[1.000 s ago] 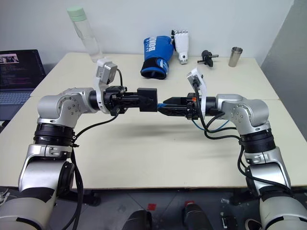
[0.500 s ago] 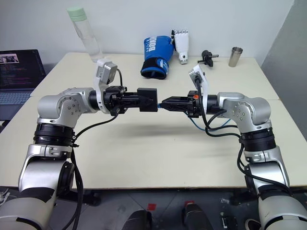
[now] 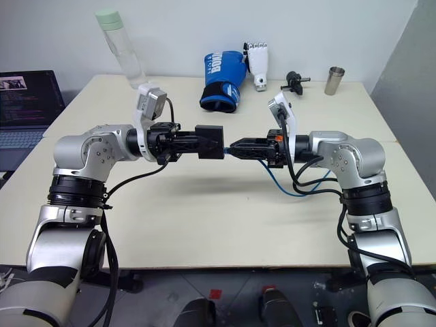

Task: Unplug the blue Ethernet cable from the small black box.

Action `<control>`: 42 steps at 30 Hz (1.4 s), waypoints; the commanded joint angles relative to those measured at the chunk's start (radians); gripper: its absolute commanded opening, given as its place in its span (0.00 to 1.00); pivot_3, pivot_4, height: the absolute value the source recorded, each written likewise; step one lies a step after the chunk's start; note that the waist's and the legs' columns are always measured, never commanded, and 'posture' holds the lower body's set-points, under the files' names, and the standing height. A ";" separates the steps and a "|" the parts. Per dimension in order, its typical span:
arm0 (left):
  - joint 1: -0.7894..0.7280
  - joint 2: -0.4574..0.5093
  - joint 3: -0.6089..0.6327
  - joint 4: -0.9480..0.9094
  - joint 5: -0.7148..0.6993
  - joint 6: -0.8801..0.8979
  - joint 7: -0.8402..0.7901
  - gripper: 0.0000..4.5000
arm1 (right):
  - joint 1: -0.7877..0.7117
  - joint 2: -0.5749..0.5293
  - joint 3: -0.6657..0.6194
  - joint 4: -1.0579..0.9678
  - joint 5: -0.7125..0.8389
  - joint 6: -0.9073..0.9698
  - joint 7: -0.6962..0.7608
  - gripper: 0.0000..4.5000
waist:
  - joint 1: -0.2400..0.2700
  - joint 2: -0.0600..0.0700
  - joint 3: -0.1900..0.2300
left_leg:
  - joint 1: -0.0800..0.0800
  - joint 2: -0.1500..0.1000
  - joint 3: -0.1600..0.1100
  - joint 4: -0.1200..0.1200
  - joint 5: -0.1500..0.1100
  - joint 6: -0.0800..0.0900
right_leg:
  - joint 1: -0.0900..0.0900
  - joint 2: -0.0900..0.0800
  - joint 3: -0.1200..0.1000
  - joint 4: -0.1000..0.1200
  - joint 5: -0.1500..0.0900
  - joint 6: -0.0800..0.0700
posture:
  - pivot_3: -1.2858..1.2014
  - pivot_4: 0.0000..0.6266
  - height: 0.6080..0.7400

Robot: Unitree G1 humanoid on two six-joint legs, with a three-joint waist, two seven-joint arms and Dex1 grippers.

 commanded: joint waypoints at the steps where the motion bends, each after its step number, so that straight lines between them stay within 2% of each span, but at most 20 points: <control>1: -0.029 0.007 0.018 -0.019 -0.012 -0.006 -0.005 0.17 | -0.023 0.008 -0.030 -0.014 0.022 0.013 0.011 0.33 | 0.000 0.000 0.000 | 0.000 0.000 0.000 0.000 0.000 0.000 | 0.000 0.000 0.000 0.000 0.000 0.000 | 0.52 0.24 1.00; 17: -0.027 0.006 0.023 -0.030 -0.015 -0.005 0.002 0.17 | -0.031 0.019 -0.010 0.025 -0.033 -0.030 0.033 0.33 | 0.000 0.000 0.000 | 0.000 0.000 0.000 -0.001 0.000 0.000 | 0.000 0.000 0.000 -0.001 0.000 0.000 | 0.52 0.24 1.00; 22: -0.025 0.009 0.024 -0.029 -0.015 -0.006 0.006 0.17 | -0.038 0.027 -0.009 0.036 -0.042 -0.041 0.038 0.08 | 0.000 0.000 0.000 | 0.000 0.000 0.000 -0.001 0.000 0.000 | 0.000 0.000 0.000 -0.001 0.000 0.000 | 0.52 0.24 1.00; 24: -0.025 0.009 0.024 -0.028 -0.016 -0.007 0.009 0.17 | -0.040 0.027 -0.009 0.038 -0.042 -0.043 0.044 0.02 | 0.000 0.000 0.000 | 0.000 0.000 0.000 -0.001 0.000 0.000 | 0.000 0.000 0.000 -0.001 0.000 0.000 | 0.52 0.24 1.00; 34: -0.026 0.011 0.027 -0.030 -0.016 -0.006 0.014 0.17 | -0.025 0.019 -0.002 0.010 -0.036 -0.034 0.071 0.02 | 0.000 0.000 0.000 | 0.000 0.000 0.000 -0.001 0.000 0.000 | 0.000 0.000 0.000 -0.001 0.000 0.000 | 0.52 0.24 1.00; 42: 0.004 0.067 0.023 -0.069 -0.018 0.014 -0.022 0.17 | 0.012 -0.081 -0.030 -0.037 -0.012 0.021 0.108 0.02 | 0.000 0.000 0.000 | -0.001 0.000 0.000 -0.001 0.000 0.000 | 0.000 0.000 0.000 -0.003 0.000 0.000 | 0.52 0.24 1.00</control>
